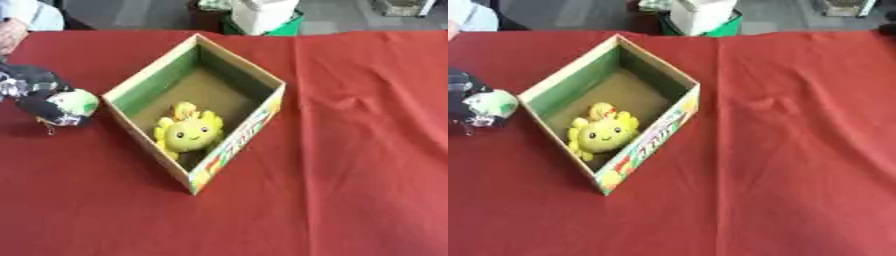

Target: Pick up objects on the table and place them in the box.

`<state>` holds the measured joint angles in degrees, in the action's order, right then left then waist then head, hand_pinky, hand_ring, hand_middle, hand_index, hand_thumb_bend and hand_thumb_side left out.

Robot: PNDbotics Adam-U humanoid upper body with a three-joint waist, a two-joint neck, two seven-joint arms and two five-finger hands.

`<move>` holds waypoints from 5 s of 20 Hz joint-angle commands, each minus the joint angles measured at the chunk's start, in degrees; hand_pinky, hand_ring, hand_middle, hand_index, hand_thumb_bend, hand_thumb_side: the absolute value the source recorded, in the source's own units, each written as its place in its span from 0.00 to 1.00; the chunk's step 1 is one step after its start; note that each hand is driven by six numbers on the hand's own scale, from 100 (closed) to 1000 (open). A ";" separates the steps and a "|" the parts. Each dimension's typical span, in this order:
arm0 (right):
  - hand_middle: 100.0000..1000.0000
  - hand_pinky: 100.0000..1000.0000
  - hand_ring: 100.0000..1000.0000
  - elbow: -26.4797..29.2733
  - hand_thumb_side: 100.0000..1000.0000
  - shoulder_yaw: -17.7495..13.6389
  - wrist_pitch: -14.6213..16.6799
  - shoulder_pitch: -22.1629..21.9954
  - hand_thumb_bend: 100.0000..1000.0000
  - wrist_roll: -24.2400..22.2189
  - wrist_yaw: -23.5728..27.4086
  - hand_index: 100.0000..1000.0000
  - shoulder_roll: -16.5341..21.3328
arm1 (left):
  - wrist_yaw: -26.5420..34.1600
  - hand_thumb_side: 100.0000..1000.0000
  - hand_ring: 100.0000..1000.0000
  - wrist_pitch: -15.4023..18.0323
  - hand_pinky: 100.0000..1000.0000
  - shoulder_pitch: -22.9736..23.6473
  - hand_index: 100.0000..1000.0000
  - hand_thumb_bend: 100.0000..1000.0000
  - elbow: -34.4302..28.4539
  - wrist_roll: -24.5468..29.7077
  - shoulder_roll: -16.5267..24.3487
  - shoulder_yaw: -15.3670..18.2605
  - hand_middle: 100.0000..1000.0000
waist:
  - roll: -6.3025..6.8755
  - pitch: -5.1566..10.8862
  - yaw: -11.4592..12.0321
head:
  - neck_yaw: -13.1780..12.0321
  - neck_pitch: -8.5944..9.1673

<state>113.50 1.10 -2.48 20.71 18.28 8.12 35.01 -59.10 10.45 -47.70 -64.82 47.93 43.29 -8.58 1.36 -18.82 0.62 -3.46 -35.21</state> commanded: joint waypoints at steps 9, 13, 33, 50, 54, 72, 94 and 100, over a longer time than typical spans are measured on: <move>0.67 0.88 0.73 1.10 0.75 -0.19 -0.02 0.55 0.00 -0.54 -0.51 0.81 0.70 | 0.67 0.95 0.79 -0.14 0.66 -0.77 0.91 0.65 1.18 0.13 0.59 0.72 0.77 | 0.07 0.30 -0.29 | -0.25 0.79; 0.67 0.88 0.73 1.10 0.75 -0.33 0.03 0.61 0.00 -0.50 -0.47 0.81 0.50 | -0.29 0.94 0.79 0.29 0.66 -0.75 0.91 0.64 1.34 -1.06 0.42 0.51 0.77 | 0.07 0.19 -0.38 | -0.37 1.00; 0.67 0.88 0.73 1.10 0.76 -0.67 0.55 0.14 0.00 -0.73 -0.09 0.80 -0.14 | -7.31 0.10 0.41 -2.32 0.22 0.18 0.52 0.00 0.44 -19.45 -0.26 -0.43 0.42 | -0.12 -0.10 -0.47 | -0.42 1.11; 0.67 0.88 0.73 1.10 0.75 -1.13 0.08 -0.85 0.00 -0.40 0.54 0.80 -0.35 | -7.16 0.29 0.33 -13.19 0.06 -0.09 0.22 0.00 -18.47 -30.18 3.68 2.22 0.34 | 0.00 2.03 0.47 | 0.27 -1.14; 0.67 0.88 0.73 1.10 0.75 -1.34 0.18 -1.09 0.00 -0.05 0.72 0.80 -0.28 | -6.40 0.33 0.31 -13.81 0.01 -1.57 0.21 0.00 -27.66 -31.23 2.69 1.98 0.33 | 0.05 2.56 0.76 | 0.75 -1.77; 0.66 0.88 0.73 1.10 0.75 -1.35 0.54 -0.38 0.00 0.16 2.01 0.79 -0.74 | -0.90 0.33 0.29 -10.91 0.00 -8.43 0.20 0.00 -32.01 -28.58 -16.75 -5.09 0.32 | -0.05 4.14 0.01 | 2.21 -2.96; 0.66 0.88 0.73 1.10 0.74 -1.33 0.82 -0.65 0.00 0.48 2.01 0.79 -0.92 | -10.54 0.23 0.36 -6.96 0.12 -7.52 0.24 0.00 -15.47 -26.12 -23.95 -11.85 0.37 | -0.39 3.84 0.06 | 0.58 -2.29; 0.66 0.88 0.73 1.10 0.74 -1.35 0.81 -0.64 0.00 0.55 1.80 0.79 -1.11 | -11.35 0.18 0.45 -5.95 0.26 -7.51 0.42 0.00 -12.80 -23.12 -24.67 -12.11 0.45 | -0.47 3.41 -0.18 | 0.45 -2.13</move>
<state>113.50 0.36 -1.74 19.63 18.68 10.14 32.99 -70.12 4.29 -54.37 -77.48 24.08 18.36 -20.68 1.06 -16.37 0.47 -2.89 -37.96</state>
